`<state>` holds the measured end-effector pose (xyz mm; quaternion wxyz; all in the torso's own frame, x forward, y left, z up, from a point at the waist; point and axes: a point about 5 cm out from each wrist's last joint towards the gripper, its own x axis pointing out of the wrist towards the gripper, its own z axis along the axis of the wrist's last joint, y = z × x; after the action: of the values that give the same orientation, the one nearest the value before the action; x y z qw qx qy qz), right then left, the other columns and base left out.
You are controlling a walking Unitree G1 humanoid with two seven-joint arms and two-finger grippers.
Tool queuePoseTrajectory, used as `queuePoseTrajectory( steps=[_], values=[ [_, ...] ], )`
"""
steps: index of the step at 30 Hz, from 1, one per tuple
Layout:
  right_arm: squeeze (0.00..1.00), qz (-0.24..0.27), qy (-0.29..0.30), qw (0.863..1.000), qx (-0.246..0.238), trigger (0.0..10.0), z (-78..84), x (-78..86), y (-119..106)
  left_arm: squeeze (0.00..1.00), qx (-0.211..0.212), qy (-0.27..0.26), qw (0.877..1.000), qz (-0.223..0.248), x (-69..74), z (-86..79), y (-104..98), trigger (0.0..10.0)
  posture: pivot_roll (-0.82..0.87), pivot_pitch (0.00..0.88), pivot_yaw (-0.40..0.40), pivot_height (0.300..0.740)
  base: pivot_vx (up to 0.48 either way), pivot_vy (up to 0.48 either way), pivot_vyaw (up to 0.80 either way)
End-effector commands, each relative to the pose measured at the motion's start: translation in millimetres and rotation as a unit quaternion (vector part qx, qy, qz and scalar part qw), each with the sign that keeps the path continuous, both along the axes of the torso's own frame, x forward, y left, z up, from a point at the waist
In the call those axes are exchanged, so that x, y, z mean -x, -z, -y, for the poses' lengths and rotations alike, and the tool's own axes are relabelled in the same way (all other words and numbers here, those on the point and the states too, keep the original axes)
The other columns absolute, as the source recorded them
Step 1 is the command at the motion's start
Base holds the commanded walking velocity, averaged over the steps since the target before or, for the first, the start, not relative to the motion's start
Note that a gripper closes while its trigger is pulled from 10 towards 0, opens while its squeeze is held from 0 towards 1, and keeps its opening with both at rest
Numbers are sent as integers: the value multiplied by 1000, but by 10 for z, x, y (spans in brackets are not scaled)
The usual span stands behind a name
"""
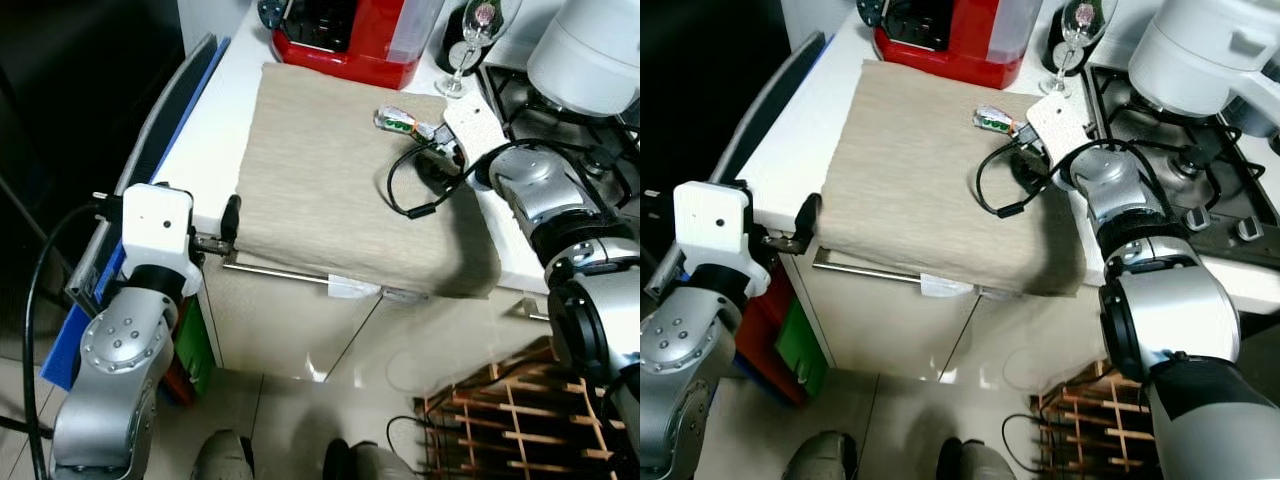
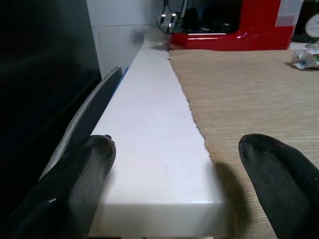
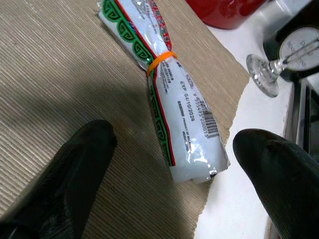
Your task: Restocking fridge
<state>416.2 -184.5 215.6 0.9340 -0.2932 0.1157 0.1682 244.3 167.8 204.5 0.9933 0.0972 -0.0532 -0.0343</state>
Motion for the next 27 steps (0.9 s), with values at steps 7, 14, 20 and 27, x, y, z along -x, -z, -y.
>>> queuePoseTrajectory(
  steps=[7, 14, 20, 27],
  values=[
    [0, -22, -11, 1000, 6, 0, -32, 23, 114, 0, -1, 6, 1000, -9, 34, 48, -2, 10000, 254, 228, -147, 740, 0, 0, 0],
    [0, -9, -59, 998, -31, 0, -135, 19, 26, 0, 7, 4, 1000, -11, 10, 74, 28, 10000, 223, 217, -161, 740, 0, 0, 0],
    [0, 9, -150, 988, -40, 0, -200, 86, 18, 0, 20, 7, 1000, -4, -67, 126, 35, 10000, 158, 189, -164, 740, 0, 0, 0],
    [0, 14, -150, 987, -50, 0, -36, 166, 117, 0, 29, 23, 999, 0, -146, 205, 46, 10000, 111, 170, -156, 740, 0, 0, 0]
  ],
)
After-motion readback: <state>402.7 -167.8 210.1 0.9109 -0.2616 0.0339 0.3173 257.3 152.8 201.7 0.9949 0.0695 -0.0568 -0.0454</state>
